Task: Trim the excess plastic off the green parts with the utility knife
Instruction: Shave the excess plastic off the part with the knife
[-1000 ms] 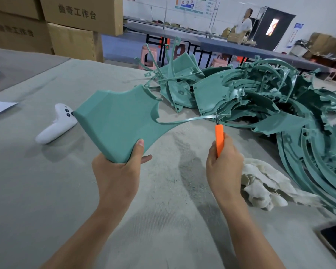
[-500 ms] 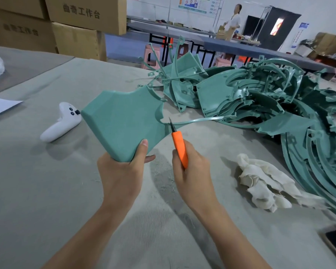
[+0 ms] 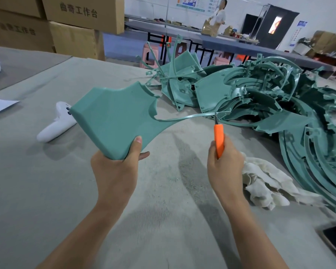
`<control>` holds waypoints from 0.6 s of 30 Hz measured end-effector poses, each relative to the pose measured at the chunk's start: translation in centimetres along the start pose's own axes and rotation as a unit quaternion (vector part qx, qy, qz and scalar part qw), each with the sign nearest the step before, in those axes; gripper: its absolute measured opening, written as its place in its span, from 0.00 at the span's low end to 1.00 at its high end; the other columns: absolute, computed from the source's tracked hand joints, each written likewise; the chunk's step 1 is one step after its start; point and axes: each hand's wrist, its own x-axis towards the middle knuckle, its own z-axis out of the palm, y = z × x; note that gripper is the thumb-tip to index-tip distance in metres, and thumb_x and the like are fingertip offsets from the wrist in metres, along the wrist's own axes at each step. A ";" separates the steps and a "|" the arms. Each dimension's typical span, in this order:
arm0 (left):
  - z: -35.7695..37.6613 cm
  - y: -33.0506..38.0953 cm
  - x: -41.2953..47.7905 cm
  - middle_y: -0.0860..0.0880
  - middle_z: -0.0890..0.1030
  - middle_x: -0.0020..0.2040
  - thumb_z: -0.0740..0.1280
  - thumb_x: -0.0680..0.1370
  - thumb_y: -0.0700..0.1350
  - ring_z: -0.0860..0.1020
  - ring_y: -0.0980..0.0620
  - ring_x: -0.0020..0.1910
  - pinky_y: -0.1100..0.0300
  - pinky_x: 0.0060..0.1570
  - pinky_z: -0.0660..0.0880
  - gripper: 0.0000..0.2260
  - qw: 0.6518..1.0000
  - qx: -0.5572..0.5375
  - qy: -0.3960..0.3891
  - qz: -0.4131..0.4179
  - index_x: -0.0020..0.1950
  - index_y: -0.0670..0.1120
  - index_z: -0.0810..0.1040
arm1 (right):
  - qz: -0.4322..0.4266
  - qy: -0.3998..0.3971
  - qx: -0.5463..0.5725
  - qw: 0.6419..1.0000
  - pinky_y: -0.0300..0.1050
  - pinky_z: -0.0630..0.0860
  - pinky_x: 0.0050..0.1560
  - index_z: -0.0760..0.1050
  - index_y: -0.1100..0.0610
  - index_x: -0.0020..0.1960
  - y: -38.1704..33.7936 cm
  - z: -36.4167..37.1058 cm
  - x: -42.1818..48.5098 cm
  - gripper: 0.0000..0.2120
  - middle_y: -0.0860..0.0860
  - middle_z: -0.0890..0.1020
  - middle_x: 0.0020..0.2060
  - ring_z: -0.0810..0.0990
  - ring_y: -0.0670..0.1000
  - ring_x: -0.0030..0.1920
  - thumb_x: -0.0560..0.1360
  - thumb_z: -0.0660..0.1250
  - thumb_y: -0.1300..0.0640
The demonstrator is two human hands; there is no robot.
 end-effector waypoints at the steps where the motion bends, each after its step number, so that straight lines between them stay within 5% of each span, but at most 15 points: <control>1: 0.0 0.0 -0.1 0.64 0.84 0.41 0.73 0.72 0.41 0.84 0.58 0.34 0.50 0.37 0.81 0.08 1.000 0.001 -0.003 0.001 0.42 0.55 0.80 | 0.001 0.000 -0.018 1.000 0.34 0.64 0.29 0.68 0.57 0.43 0.3 -0.1 0.2 0.09 0.46 0.66 0.28 0.63 0.44 0.26 0.81 0.62 0.62; 9: 0.3 0.0 -0.6 0.63 0.84 0.38 0.73 0.73 0.40 0.84 0.57 0.33 0.48 0.35 0.82 0.12 1.000 0.017 -0.024 -0.010 0.36 0.58 0.83 | 0.000 -0.084 -0.008 0.996 0.37 0.60 0.30 0.72 0.60 0.50 -0.6 0.8 -0.9 0.04 0.45 0.70 0.31 0.67 0.43 0.29 0.81 0.60 0.60; 18: 0.5 -0.3 -0.3 0.63 0.83 0.35 0.72 0.74 0.36 0.84 0.56 0.32 0.57 0.33 0.82 0.13 0.999 0.040 -0.013 -0.008 0.37 0.53 0.78 | -0.072 -0.159 0.136 0.975 0.36 0.61 0.29 0.70 0.59 0.42 -4.4 2.8 -3.6 0.08 0.45 0.68 0.26 0.67 0.48 0.27 0.80 0.62 0.65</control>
